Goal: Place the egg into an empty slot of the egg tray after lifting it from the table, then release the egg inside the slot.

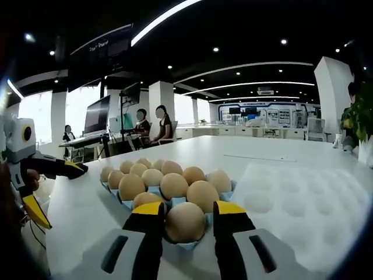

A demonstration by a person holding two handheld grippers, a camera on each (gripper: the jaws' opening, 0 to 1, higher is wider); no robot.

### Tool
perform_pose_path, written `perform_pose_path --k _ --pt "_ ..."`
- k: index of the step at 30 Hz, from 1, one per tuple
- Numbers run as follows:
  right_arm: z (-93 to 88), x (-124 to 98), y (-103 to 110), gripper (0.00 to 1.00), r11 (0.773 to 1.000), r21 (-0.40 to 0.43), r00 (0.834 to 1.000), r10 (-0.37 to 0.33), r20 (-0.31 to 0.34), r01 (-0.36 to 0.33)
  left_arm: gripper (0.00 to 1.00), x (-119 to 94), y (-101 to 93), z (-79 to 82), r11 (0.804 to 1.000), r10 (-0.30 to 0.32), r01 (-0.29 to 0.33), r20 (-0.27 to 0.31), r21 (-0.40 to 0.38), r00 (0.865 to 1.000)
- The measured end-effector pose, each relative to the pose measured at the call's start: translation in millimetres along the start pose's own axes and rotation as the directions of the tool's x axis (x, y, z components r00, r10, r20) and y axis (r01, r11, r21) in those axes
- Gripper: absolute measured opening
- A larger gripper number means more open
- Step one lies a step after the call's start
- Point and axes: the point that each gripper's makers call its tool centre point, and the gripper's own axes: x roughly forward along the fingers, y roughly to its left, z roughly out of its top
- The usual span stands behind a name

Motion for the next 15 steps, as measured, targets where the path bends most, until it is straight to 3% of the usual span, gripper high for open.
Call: perform_pose_path --k 7,15 --pt "4.3 -3.9 -8.7 0.48 1.0 0.006 1.0 -0.014 0.003 0.014 1.0 2.3 2.1 4.8 1.0 0.004 -0.004 0.031 -0.007 1.0" --pt "16.1 -13.1 -18.9 0.54 1.0 0.011 0.999 -0.024 0.023 0.024 1.0 6.7 10.3 11.0 1.0 0.011 -0.01 0.049 -0.019 0.999"
